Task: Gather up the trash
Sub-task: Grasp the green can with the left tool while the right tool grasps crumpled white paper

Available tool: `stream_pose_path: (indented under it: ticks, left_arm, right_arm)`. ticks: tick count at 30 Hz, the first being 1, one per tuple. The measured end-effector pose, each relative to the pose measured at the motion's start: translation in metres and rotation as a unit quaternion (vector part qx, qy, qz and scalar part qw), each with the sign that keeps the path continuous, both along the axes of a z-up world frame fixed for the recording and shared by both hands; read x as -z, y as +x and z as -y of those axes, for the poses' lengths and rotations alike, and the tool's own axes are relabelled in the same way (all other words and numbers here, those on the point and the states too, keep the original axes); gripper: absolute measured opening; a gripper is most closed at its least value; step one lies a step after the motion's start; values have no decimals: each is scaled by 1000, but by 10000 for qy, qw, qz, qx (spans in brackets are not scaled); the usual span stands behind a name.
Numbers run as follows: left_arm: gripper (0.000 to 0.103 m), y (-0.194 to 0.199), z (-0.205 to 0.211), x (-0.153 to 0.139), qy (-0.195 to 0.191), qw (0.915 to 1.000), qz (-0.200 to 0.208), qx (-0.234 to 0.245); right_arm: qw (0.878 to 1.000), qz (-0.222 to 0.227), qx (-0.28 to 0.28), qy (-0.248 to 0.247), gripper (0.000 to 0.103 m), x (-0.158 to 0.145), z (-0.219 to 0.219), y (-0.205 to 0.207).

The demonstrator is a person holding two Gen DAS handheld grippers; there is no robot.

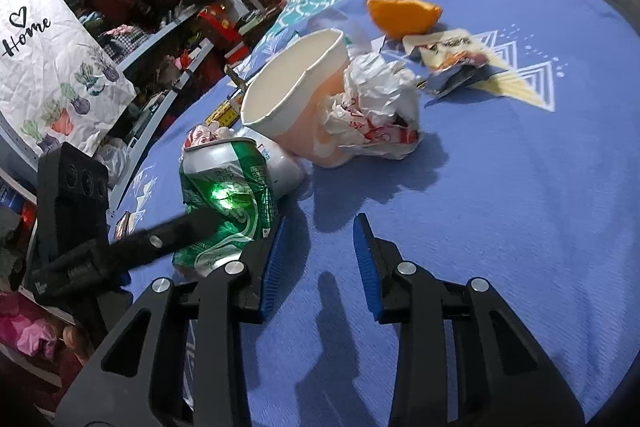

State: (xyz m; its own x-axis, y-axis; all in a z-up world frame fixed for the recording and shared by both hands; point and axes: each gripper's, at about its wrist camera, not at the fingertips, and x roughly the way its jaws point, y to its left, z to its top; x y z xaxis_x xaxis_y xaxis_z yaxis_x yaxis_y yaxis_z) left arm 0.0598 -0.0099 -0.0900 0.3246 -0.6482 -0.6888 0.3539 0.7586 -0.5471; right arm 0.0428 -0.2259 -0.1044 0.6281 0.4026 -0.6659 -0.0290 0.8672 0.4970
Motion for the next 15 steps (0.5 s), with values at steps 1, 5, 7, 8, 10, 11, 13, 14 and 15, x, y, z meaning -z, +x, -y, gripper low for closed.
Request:
stream_pose_path:
  ticks: [1, 5, 7, 8, 10, 11, 13, 14, 15]
  left_arm:
    - [48, 0, 2, 2, 28, 10000, -19, 13]
    - [36, -1, 2, 0, -127, 9999, 34, 26]
    - [29, -3, -1, -4, -205, 9997, 105, 53]
    - [25, -5, -1, -6, -203, 9997, 138, 67]
    - [21, -8, -1, -10, -186, 9996, 203, 88]
    - [21, -10, -2, -12, -169, 9995, 233, 87]
    - [20, -14, -4, -15, -181, 9995, 242, 91]
    - [20, -16, -4, -17, -215, 9994, 243, 106]
    - [20, -18, -4, -18, -228, 9993, 260, 118]
  right_arm:
    - [10000, 15, 39, -27, 37, -2, 1, 1]
    - [9982, 192, 379, -417, 54, -11, 12, 3]
    - [9946, 349, 531, -826, 76, -18, 16, 6]
    - [9923, 390, 514, -1053, 83, -20, 17, 11]
    - [9884, 398, 445, -1397, 84, -21, 21, 23]
    - [9862, 386, 403, -1560, 84, -21, 23, 31]
    - [9848, 362, 288, -1676, 84, -20, 26, 43]
    - [9852, 347, 148, -1674, 84, -19, 26, 53]
    - [9864, 324, -6, -1611, 84, -16, 26, 59]
